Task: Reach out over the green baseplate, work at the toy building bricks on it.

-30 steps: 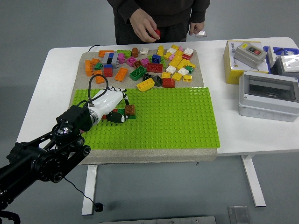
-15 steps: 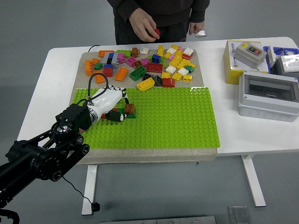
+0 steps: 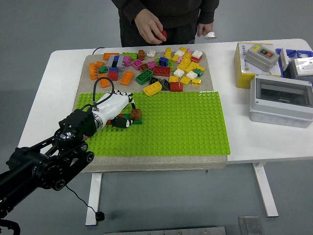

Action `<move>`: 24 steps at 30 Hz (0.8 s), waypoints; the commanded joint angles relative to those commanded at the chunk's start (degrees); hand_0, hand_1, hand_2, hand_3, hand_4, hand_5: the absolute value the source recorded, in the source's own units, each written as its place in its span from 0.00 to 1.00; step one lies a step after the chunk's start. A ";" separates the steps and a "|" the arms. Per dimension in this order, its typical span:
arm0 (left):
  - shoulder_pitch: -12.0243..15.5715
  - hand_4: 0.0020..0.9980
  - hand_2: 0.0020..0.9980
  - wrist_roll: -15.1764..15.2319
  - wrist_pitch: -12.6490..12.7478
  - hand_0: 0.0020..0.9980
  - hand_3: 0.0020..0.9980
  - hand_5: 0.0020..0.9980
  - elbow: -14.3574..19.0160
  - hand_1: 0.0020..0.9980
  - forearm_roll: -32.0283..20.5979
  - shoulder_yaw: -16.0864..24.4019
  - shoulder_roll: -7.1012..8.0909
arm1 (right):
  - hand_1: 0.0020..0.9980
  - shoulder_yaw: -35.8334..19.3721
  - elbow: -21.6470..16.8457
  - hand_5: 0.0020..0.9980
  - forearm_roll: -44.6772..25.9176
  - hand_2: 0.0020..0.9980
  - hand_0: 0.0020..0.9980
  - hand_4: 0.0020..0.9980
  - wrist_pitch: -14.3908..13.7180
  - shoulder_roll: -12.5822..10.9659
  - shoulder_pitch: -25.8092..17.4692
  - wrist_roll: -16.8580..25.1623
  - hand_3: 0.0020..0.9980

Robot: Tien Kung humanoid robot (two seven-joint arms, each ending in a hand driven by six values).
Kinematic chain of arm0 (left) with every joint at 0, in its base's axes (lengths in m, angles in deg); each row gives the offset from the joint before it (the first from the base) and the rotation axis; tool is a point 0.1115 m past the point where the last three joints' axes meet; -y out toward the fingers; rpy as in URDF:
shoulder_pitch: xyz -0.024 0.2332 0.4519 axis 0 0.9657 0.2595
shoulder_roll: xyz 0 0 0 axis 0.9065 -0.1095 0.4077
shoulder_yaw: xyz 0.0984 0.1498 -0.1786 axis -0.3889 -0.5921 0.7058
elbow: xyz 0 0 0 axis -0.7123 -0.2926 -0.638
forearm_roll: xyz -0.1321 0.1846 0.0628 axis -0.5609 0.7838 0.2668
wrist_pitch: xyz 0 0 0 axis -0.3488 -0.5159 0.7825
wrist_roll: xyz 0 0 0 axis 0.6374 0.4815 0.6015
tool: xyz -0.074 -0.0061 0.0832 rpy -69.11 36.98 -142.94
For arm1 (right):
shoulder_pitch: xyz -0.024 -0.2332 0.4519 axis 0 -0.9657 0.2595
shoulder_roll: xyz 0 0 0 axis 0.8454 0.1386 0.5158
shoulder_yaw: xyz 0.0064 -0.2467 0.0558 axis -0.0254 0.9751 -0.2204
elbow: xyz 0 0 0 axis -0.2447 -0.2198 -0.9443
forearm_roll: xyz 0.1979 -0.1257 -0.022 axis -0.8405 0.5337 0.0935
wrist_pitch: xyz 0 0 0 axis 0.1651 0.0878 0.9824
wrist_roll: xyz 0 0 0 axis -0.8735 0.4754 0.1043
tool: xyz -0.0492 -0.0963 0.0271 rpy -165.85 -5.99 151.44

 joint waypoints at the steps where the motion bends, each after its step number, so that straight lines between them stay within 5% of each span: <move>1: 0.03 0.62 0.96 -0.01 -0.02 1.00 0.65 0.22 0.04 0.95 0.00 -0.02 0.02 | 0.61 -0.01 0.00 0.89 0.00 0.59 0.69 0.36 0.00 -0.01 -0.02 0.01 0.70; 24: 0.69 0.63 0.97 -0.35 -0.67 1.00 0.67 0.22 1.52 0.95 -0.19 0.21 0.69 | 0.61 -0.55 0.00 0.89 0.33 0.59 0.69 0.36 0.04 0.01 -0.42 -0.03 0.70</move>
